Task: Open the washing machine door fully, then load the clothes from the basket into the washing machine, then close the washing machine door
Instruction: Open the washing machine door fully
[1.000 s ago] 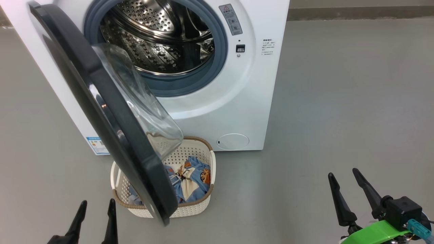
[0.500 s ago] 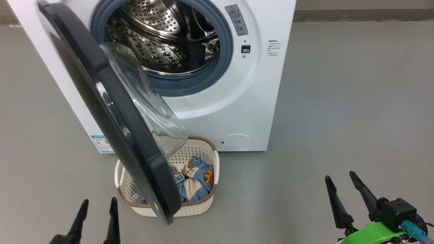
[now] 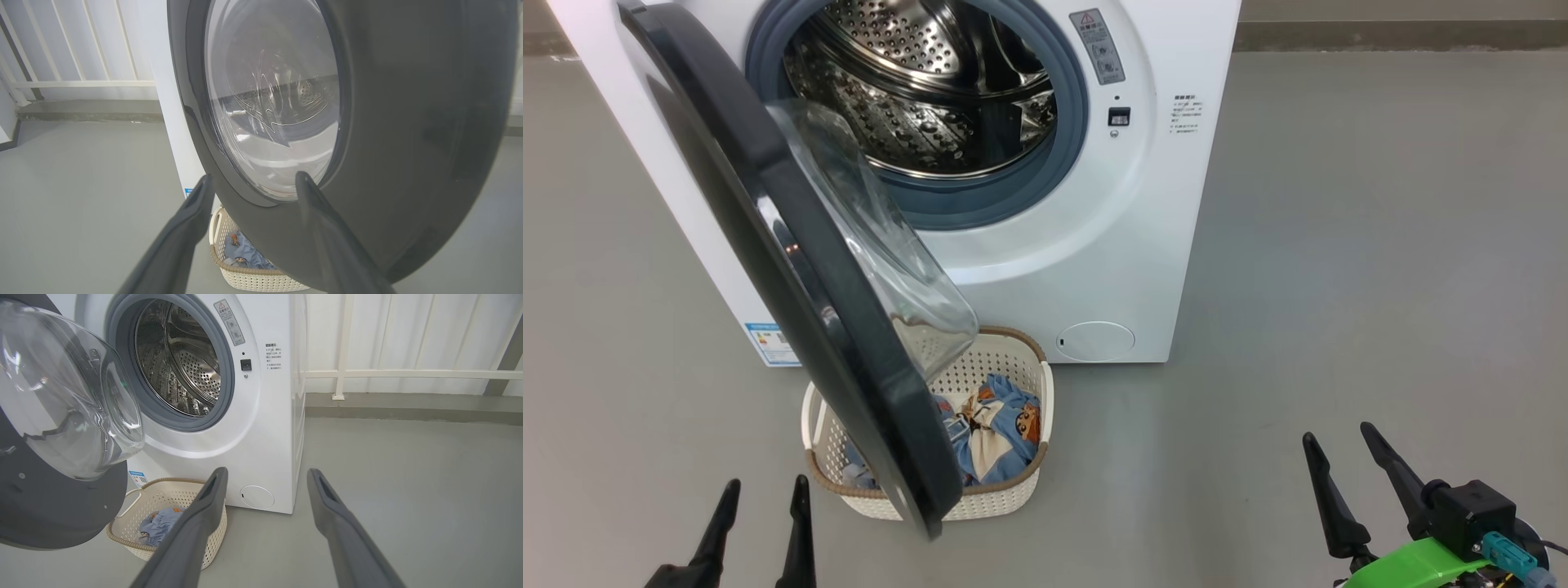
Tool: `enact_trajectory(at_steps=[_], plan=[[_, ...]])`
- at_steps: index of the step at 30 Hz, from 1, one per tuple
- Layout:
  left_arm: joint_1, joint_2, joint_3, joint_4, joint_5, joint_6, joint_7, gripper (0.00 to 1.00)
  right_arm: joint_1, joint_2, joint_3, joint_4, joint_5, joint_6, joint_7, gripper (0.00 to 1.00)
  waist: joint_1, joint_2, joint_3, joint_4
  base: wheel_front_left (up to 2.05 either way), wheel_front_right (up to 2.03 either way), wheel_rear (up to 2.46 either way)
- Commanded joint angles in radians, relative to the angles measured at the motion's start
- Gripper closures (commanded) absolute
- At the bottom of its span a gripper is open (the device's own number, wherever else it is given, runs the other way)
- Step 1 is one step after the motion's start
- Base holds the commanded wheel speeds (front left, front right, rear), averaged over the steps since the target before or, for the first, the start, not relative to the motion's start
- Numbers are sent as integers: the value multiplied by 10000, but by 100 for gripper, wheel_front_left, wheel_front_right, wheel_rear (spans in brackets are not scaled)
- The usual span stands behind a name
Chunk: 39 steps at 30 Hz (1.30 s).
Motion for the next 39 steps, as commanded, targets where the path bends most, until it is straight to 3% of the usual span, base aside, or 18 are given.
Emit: enact_trajectory(at_steps=[1, 2, 3, 4, 10, 17, 21, 28, 39], plan=[[-216, 120, 285, -305, -98, 90, -63, 0, -122, -58, 196, -203, -66, 16, -23, 0, 0, 0, 4, 7, 0, 0, 0], [-222, 120, 280, -303, -96, 91, -63, 8, -125, -56, 191, -190, -74, 16, -22, 0, 0, 0, 9, 12, 0, 0, 0], [-227, 120, 274, -292, -99, 85, -63, 70, -127, -56, 186, -176, -82, 16, -22, 0, 0, 0, 14, 15, 0, 0, 0], [-237, 120, 262, -284, -108, 58, -63, 100, -130, -57, 178, -162, -84, 16, -24, 0, 0, 0, 18, 19, 0, 0, 0], [-448, 135, 624, -835, -417, 128, -63, 100, -175, -83, 260, -87, -49, 16, 17, 0, 0, 0, 45, 5, 0, 0, 0], [-1686, 553, 1182, -3427, -63, 76, -63, 100, -222, -103, 214, -58, -61, 16, 29, 0, 0, 0, -8, 50, 0, 0, 0], [-2746, 656, 893, -4910, 26, -205, -63, 100, -223, -80, 225, -32, -54, 16, 27, 0, 0, 0, -60, 49, 0, 0, 0], [-4110, 440, -1549, -5671, -245, -770, 312, 100, -231, -97, 241, 56, -17, 16, 17, 0, 0, 0, -142, -4, 0, 0, 0], [-3966, 146, -5408, -4579, -793, -831, 743, 100, -247, -133, 259, 208, 28, 16, -33, 0, 0, 0, -84, -117, 0, 0, 0]])
